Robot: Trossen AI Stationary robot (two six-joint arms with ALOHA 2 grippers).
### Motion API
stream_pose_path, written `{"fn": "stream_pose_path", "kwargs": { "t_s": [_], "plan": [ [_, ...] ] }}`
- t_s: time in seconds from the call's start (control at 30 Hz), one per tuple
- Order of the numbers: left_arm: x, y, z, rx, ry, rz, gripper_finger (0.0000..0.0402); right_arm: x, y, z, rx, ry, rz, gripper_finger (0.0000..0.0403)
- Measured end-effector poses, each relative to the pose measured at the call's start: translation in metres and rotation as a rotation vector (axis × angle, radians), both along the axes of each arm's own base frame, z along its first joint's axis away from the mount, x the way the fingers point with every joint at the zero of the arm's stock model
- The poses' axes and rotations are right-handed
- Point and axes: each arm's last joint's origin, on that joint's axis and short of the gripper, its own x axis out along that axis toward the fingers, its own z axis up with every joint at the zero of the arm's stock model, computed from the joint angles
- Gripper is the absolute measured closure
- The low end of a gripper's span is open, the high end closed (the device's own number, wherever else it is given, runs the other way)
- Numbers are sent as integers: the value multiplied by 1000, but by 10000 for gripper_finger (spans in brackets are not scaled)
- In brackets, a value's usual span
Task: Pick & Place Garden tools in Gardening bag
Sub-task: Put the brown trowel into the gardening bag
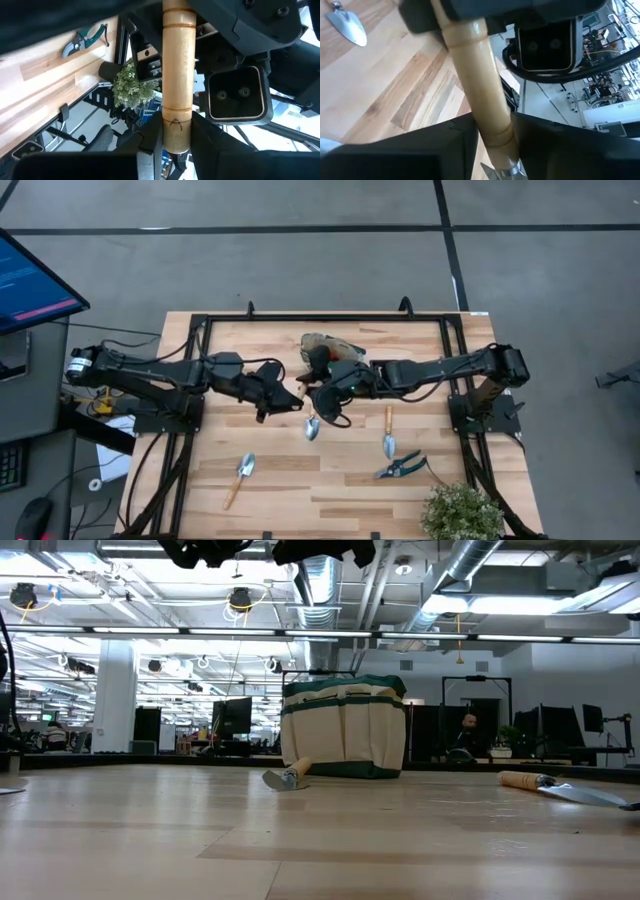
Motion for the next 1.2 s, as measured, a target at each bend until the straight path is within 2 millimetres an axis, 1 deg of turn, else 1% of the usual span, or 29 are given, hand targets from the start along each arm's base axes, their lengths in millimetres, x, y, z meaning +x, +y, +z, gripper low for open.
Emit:
{"fn": "stream_pose_path", "kwargs": {
  "t_s": [0.27, 0.4, 0.5, 0.73, 0.93, 1.03, 1.2],
  "plan": [
    [1, 4, 0, 0, 2, 25, 334, -1, 4, 1, -26, -5, -25, 253],
    [1, 5, -1, 0, 9, 30, 334, -2, 7, 1, -69, -2, -69, 247],
    [1, 5, -1, 0, 10, 29, 334, -2, 8, 0, -81, 0, -84, 259],
    [1, 5, -1, -18, 18, 45, 334, -3, 8, 0, -115, 17, -84, 324],
    [1, 5, -1, -16, 17, 48, 333, -3, 7, -1, -123, 20, -100, 332],
    [1, 6, -1, -4, 7, 73, 315, -3, 7, -1, -123, 17, -125, 337],
    [1, 7, 2, 52, -32, 98, 249, -3, 7, 1, -67, -4, -136, 337]
  ]
}}
